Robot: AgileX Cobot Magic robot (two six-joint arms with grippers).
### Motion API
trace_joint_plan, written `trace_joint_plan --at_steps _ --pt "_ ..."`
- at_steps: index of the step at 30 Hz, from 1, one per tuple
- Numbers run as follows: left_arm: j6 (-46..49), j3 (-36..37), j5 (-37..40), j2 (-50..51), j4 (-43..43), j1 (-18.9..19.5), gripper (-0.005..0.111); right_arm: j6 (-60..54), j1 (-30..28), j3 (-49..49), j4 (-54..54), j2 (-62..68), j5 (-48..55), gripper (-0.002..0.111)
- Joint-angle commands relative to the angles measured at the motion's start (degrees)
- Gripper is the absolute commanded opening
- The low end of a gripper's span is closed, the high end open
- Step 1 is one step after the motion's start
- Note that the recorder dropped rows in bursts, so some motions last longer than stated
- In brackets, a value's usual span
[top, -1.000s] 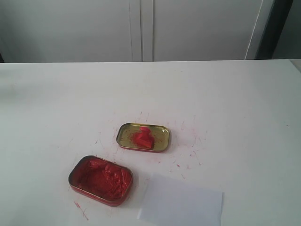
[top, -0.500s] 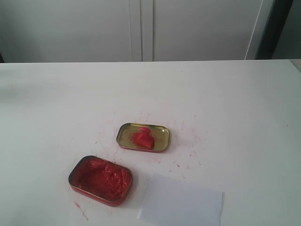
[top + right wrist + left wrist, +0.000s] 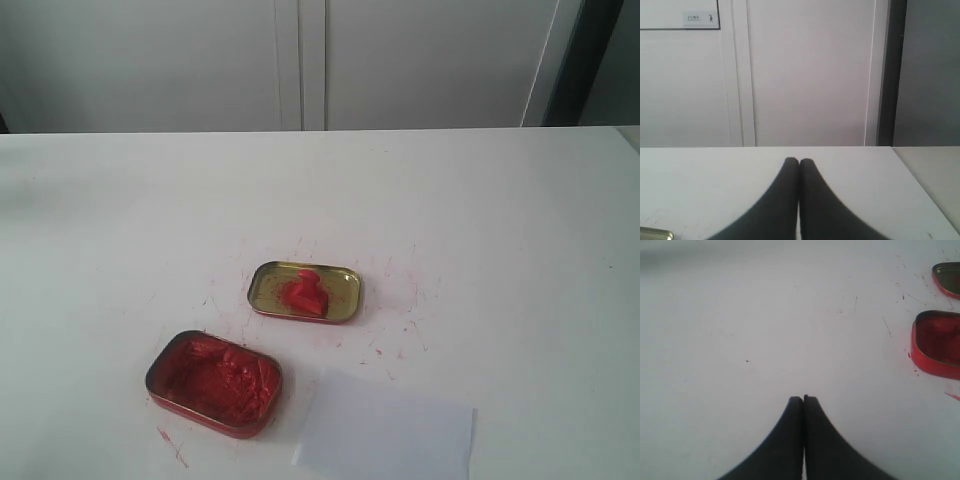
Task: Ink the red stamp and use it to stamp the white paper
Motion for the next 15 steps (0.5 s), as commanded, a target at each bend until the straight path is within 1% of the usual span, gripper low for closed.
trace_joint_plan --at_steps 1,5,15 --pt "-0.04 0.22 -0.06 -0.23 -0.85 0.15 0.000 -0.72 0.22 -4.72 -1.13 5.88 3.22 0.000" --pt "-0.04 0.22 -0.06 -0.23 -0.85 0.15 0.000 -0.72 0.22 -8.90 -1.13 12.45 5.56 0.000" --pt "0.08 0.22 -0.06 -0.23 -0.85 0.15 0.000 -0.72 0.22 -15.85 -1.13 26.25 7.25 0.000"
